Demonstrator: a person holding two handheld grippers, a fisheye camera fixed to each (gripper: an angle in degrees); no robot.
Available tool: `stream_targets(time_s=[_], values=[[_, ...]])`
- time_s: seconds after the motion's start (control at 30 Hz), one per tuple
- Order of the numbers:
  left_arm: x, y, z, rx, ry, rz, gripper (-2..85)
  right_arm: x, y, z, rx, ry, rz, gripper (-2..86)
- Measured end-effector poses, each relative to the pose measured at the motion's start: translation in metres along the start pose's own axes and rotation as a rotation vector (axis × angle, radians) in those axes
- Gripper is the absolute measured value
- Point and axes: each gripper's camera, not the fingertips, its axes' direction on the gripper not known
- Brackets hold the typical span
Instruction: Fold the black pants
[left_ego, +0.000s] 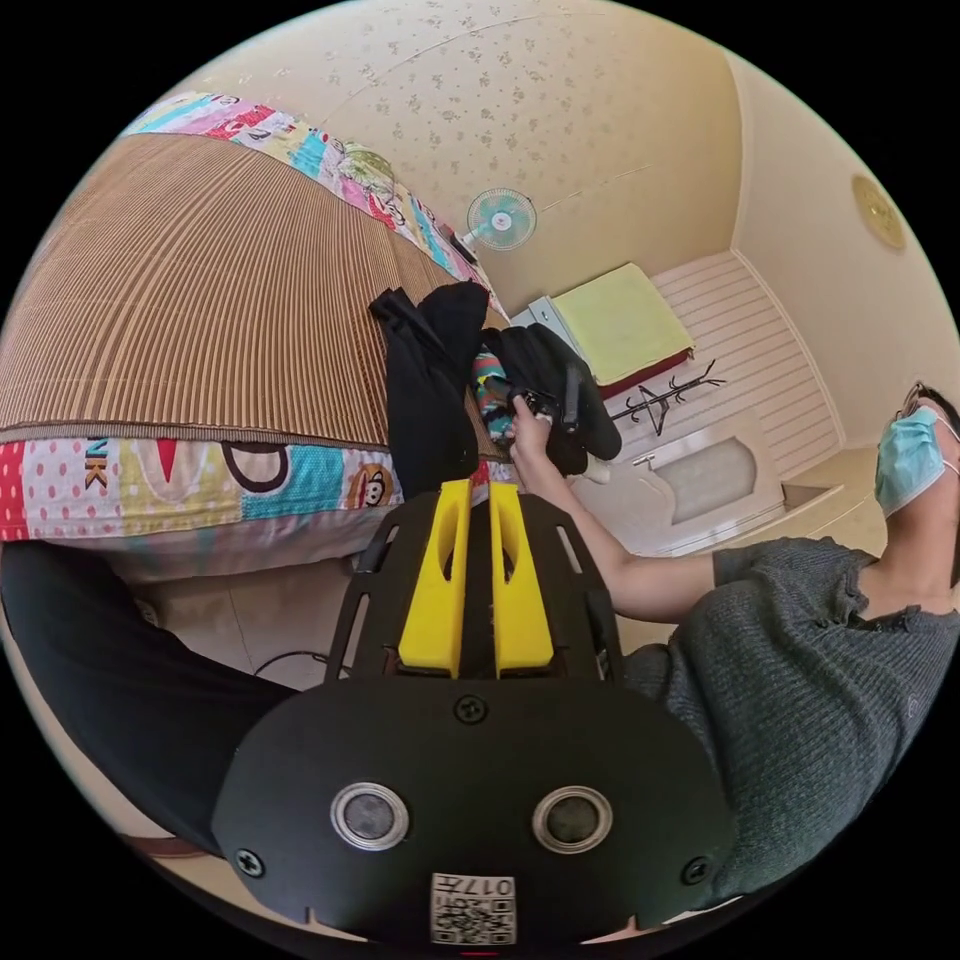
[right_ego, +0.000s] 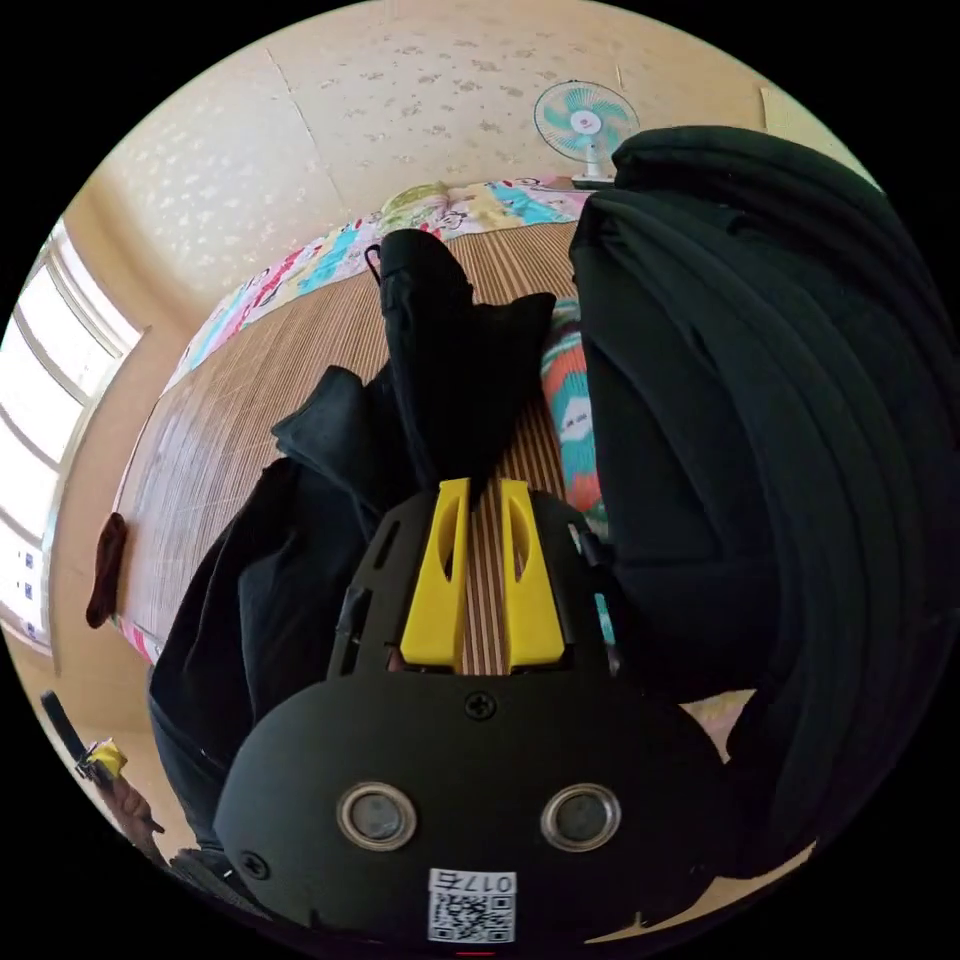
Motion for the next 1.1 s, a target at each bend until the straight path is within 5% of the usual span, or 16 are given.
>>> stream_targets(time_s=[0.27, 0.6, 0.67, 0.83, 0.97, 1.1], values=[[-0.032, -0.001, 0.008, 0.013, -0.003, -0.073, 4.9, 0.042, -0.026, 0.042, -0.043, -0.203, 0.295, 3.7], [0.009, -0.106, 0.066, -0.053, -0.149, 0.225, 8.1, -0.038, 0.037, -0.114, 0.183, -0.564, -0.166, 2.0], [0.022, -0.155, 0.083, 0.009, -0.151, 0.297, 14.4, -0.052, 0.059, -0.14, 0.179, -0.639, -0.247, 2.0], [-0.016, -0.227, 0.134, 0.009, -0.052, 0.108, 19.3, -0.061, 0.11, -0.196, 0.176, -0.771, -0.331, 1.9], [-0.049, -0.201, 0.147, -0.028, 0.053, -0.03, 4.6, -0.04, 0.116, -0.224, 0.161, -0.755, -0.325, 1.8], [-0.034, -0.138, 0.128, -0.023, 0.001, 0.056, 4.6, -0.035, 0.113, -0.267, 0.202, -0.78, -0.359, 1.8]])
